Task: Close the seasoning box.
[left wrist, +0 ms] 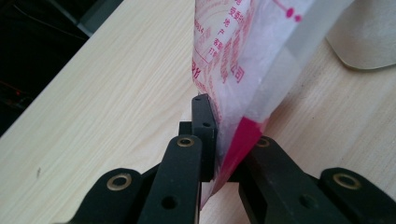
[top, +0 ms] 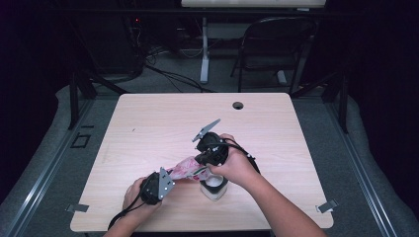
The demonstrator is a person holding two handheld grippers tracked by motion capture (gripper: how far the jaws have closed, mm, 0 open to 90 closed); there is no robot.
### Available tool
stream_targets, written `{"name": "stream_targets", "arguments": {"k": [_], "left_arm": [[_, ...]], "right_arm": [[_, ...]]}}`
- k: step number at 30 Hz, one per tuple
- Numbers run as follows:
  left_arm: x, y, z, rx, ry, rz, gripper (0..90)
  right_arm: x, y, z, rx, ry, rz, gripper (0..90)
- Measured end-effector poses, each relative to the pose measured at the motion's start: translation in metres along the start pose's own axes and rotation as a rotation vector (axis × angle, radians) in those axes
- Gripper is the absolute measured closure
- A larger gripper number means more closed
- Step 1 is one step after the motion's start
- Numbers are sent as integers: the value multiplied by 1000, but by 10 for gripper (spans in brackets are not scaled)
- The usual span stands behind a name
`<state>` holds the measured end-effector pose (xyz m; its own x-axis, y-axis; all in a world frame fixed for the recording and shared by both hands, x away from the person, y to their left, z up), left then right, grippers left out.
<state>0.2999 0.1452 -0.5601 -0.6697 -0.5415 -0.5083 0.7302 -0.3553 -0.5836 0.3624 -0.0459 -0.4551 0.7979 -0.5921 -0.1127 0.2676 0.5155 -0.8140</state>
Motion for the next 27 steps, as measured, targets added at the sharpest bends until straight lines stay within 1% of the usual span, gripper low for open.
{"name": "stream_targets", "arguments": {"k": [1,2,3,6,9,10,11,13,14,15,16,17,19,21,24,25,27], "left_arm": [[-1,1,-1,1,-10,-5,878],[-1,1,-2,-1,-21,-13,878],[-2,1,-2,2,-28,-17,878],[-4,1,-3,9,-55,-28,879],[-6,2,-4,14,-79,-39,879],[-6,2,-5,17,-87,-40,879],[-6,2,-5,18,-93,-39,879],[-7,2,-5,17,-98,-43,879],[-7,2,-5,16,-99,-47,879],[-7,2,-6,15,-100,-48,879],[-7,2,-6,15,-100,-48,879],[-7,2,-6,15,-100,-48,879],[-8,3,-7,17,-110,-56,878],[-9,3,-8,17,-119,-57,878],[-10,3,-9,16,-135,-69,878],[-10,4,-9,21,-145,-69,878],[-11,3,-10,16,-154,-81,878]], "right_arm": [[-1,1,1,4,6,0,900],[0,1,1,-8,-2,-5,899],[0,2,2,-6,0,-4,893],[0,1,3,11,10,-1,862],[2,-2,4,53,23,-8,784],[2,-4,4,64,30,-5,773],[3,-6,4,75,38,0,758],[4,-10,4,94,51,-9,709],[4,-11,4,104,45,-19,692],[4,-12,3,122,47,-20,673],[4,-14,3,126,40,-24,643],[4,-16,3,141,36,-30,610],[4,-19,3,172,38,-34,573],[4,-22,2,191,47,-40,563],[6,-27,0,226,68,-39,560],[6,-29,0,237,72,-44,560],[8,-33,-3,268,81,-56,560]]}}
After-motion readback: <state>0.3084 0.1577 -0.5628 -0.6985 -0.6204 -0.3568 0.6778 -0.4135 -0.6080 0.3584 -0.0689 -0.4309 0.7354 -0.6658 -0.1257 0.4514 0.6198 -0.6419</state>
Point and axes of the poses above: each handheld gripper's, and its own axes: y roughly forward along the jaws, z roughly out of its top, x roughly to its right, the point moved 2 cm from there along y, roughly forward along the jaws, and after that the axes turned 5 degrees about y, right-handed, at the moved point
